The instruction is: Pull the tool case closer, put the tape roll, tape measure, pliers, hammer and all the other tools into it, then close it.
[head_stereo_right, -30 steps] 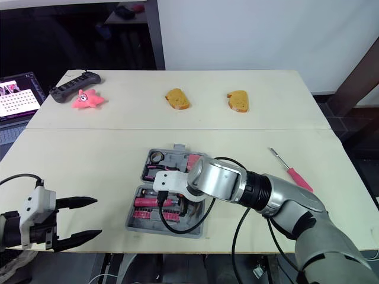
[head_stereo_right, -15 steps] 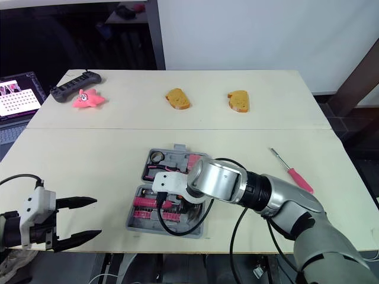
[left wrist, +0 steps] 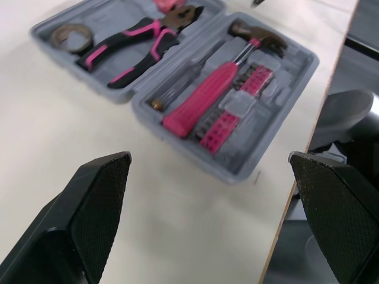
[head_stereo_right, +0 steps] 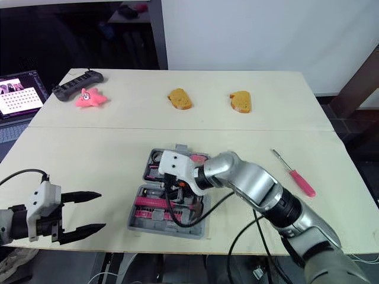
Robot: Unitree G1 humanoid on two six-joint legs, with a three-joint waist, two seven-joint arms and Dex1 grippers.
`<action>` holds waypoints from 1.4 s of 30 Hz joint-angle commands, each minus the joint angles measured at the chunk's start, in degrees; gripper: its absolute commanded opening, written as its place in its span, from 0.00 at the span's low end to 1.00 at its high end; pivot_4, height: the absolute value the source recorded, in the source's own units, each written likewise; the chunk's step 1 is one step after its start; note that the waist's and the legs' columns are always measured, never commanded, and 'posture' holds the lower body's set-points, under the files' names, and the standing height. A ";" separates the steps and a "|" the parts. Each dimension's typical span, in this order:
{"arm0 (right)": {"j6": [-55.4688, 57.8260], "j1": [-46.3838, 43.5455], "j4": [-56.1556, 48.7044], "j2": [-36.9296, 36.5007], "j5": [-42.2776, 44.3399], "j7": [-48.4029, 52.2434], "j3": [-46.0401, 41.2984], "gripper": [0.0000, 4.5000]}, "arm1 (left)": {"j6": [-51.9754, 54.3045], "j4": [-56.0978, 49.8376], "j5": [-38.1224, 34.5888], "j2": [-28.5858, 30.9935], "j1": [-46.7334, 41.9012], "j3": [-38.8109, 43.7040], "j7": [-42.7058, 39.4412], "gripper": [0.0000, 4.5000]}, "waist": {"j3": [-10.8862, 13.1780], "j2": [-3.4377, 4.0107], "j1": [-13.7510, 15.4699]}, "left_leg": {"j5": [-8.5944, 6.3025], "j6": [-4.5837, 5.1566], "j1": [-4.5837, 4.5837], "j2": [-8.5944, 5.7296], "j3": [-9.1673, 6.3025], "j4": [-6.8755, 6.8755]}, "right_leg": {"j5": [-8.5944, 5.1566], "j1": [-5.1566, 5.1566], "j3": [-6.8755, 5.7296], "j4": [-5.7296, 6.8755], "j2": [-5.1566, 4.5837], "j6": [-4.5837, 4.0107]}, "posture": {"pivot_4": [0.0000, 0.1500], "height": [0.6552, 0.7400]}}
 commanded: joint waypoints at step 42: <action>-21.40 5.94 15.99 5.39 -14.19 11.68 -0.62 0.00 | 0.47 1.51 -0.51 1.82 -0.77 1.26 0.79 1.00 | -0.56 -0.26 0.41 | -0.01 -0.02 0.90 0.01 -0.01 -0.16 | -0.16 0.94 0.00 -0.15 0.00 -0.22 | 1.00 0.90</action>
